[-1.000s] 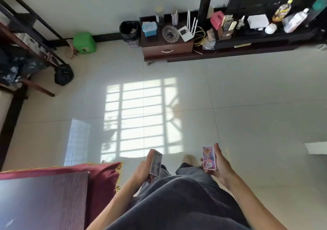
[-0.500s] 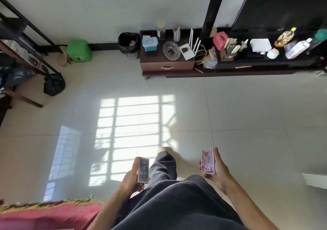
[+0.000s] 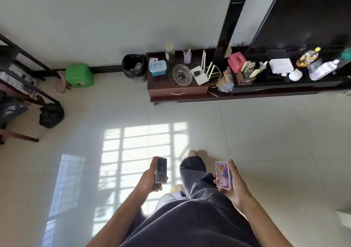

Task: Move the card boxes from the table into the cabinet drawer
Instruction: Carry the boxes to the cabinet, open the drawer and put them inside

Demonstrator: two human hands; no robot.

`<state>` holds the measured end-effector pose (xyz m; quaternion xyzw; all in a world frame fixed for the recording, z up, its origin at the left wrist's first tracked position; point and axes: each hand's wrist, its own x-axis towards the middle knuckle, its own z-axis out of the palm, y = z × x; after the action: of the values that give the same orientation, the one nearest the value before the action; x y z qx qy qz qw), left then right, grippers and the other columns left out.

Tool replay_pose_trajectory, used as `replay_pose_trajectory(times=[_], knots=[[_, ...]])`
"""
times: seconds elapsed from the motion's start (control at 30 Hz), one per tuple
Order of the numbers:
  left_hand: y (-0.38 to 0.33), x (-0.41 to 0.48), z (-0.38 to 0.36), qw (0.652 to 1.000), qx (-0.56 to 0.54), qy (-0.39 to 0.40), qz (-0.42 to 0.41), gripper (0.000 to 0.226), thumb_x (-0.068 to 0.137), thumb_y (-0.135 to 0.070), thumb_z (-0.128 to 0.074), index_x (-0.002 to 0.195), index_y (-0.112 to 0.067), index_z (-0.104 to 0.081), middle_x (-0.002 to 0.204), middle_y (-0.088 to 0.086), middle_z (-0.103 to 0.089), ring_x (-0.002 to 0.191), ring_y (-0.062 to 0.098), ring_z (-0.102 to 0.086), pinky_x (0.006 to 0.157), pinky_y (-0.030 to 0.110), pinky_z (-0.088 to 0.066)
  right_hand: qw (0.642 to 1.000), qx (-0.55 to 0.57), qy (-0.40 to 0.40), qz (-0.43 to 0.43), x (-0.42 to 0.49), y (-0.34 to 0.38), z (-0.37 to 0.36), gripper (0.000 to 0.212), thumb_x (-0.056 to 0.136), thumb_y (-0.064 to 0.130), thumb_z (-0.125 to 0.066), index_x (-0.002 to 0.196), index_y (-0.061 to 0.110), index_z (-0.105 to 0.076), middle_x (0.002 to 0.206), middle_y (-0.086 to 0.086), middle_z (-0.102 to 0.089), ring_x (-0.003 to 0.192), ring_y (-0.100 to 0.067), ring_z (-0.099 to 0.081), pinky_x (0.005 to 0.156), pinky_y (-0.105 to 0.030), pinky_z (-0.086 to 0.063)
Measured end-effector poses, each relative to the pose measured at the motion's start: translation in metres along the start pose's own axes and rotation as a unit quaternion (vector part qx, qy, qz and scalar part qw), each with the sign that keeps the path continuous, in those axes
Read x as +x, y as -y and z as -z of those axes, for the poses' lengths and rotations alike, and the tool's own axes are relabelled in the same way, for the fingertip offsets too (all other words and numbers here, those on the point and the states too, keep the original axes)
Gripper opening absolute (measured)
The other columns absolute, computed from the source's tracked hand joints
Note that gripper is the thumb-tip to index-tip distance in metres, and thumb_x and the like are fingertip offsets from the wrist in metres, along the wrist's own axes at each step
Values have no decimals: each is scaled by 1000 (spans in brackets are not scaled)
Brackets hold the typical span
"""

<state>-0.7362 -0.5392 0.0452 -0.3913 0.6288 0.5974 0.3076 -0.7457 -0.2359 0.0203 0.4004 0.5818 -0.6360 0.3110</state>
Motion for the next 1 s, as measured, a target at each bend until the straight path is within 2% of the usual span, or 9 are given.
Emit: replay_pose_trajectory(times=[0.2, 0.33, 0.4, 0.47, 0.53, 0.6, 0.73, 0.9, 1.0], knots=[[-63, 42, -14, 999, 29, -29, 7, 92, 69, -92, -32, 70, -8, -72, 65, 14, -69, 44, 16, -52, 45, 22, -40, 1000, -28, 11, -1, 61, 80, -3, 76, 71, 82, -52, 115, 22, -68, 88, -9, -81, 89, -30, -71, 78, -40, -53], [-109, 58, -14, 999, 18, -40, -10, 86, 69, -91, -34, 57, -15, -73, 52, 5, -66, 38, 11, -55, 38, 18, -39, 996, -86, 33, -7, 91, 139, -18, 79, 75, 85, -41, 120, 23, -62, 111, -14, -75, 105, -33, -69, 90, -46, -56], [-130, 66, -10, 997, 23, -64, -21, 83, 59, -92, -43, 54, -14, -71, 51, 4, -66, 37, 10, -56, 36, 18, -38, 994, -103, 39, 0, 101, 167, -29, 78, 82, 81, -37, 127, 21, -58, 120, -15, -71, 108, -33, -68, 94, -48, -56], [-147, 78, -3, 996, 28, -86, -27, 77, 59, -88, -50, 53, -13, -67, 49, 3, -64, 35, 9, -53, 35, 18, -37, 993, -110, 38, 7, 111, 193, -41, 75, 87, 77, -34, 132, 22, -56, 121, -14, -70, 106, -32, -69, 84, -42, -58], [-158, 91, 3, 996, 10, -92, -10, 76, 83, -76, -38, 57, -11, -67, 51, 4, -64, 37, 10, -52, 37, 17, -37, 993, -115, 37, 7, 118, 216, -54, 75, 86, 79, -34, 130, 24, -57, 117, -12, -72, 103, -30, -69, 73, -36, -55], [-168, 106, 11, 996, -2, -92, 9, 84, 85, -79, -26, 60, -12, -69, 56, 7, -67, 41, 13, -53, 41, 18, -39, 992, -124, 36, 1, 129, 234, -67, 80, 77, 83, -35, 127, 25, -60, 113, -10, -74, 101, -29, -70, 68, -34, -53], [-202, 141, 32, 997, 2, -72, 18, 91, 76, -87, -19, 59, -13, -69, 54, 5, -65, 40, 12, -50, 44, 20, -38, 990, -140, 26, -6, 155, 269, -94, 86, 72, 85, -35, 124, 23, -63, 107, -11, -76, 98, -30, -71, 67, -33, -52], [-252, 195, 61, 998, 7, -52, 39, 89, 79, -85, -21, 69, -9, -67, 52, 3, -63, 40, 11, -50, 45, 20, -39, 989, -146, 26, -20, 183, 309, -128, 85, 73, 84, -34, 131, 26, -55, 120, -9, -70, 104, -28, -69, 72, -32, -54], [-288, 224, 71, 998, 36, -33, 40, 89, 75, -86, -21, 70, -8, -64, 47, 0, -63, 38, 9, -52, 43, 20, -40, 990, -139, 11, -24, 199, 335, -149, 81, 75, 82, -33, 125, 23, -59, 113, -10, -73, 101, -29, -70, 71, -33, -53]])
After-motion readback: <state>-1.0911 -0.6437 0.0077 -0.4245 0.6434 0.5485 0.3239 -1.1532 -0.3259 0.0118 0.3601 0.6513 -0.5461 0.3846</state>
